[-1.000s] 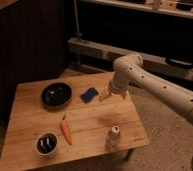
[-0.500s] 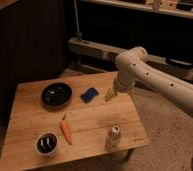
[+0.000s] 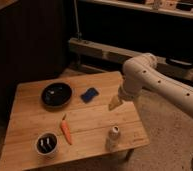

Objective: Place the bottle in the ceramic bowl

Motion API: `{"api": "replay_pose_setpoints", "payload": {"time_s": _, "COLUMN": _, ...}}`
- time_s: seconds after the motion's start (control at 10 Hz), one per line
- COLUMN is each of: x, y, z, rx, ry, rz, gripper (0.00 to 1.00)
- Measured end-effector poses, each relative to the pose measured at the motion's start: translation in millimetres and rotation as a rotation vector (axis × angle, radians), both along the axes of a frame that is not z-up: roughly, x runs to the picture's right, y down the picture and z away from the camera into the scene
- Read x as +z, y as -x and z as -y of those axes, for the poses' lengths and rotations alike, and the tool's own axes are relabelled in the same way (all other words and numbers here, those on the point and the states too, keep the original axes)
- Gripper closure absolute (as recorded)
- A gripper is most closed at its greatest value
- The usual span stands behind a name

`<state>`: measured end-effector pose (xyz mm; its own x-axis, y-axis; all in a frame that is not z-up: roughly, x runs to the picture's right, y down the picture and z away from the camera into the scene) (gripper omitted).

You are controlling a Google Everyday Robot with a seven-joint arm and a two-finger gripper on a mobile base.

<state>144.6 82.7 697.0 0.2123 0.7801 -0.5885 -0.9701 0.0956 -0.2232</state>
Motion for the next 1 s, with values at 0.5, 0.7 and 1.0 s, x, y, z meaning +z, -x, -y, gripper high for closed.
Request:
{"api": "replay_pose_setpoints", "payload": {"time_s": 0.5, "x": -52.0, "y": 19, "z": -19, "rx": -0.055, "ry": -0.037, "rz": 0.057, "gripper": 0.20}}
{"api": "replay_pose_setpoints", "payload": {"time_s": 0.7, "x": -69.0, "y": 40, "z": -35, "rx": -0.101, "ry": -0.055, "rz": 0.070, "gripper": 0.20}}
{"api": "replay_pose_setpoints", "payload": {"time_s": 1.0, "x": -93.6, "y": 76, "z": -61, "rx": -0.176, "ry": -0.089, "rz": 0.083, "gripper": 0.20}}
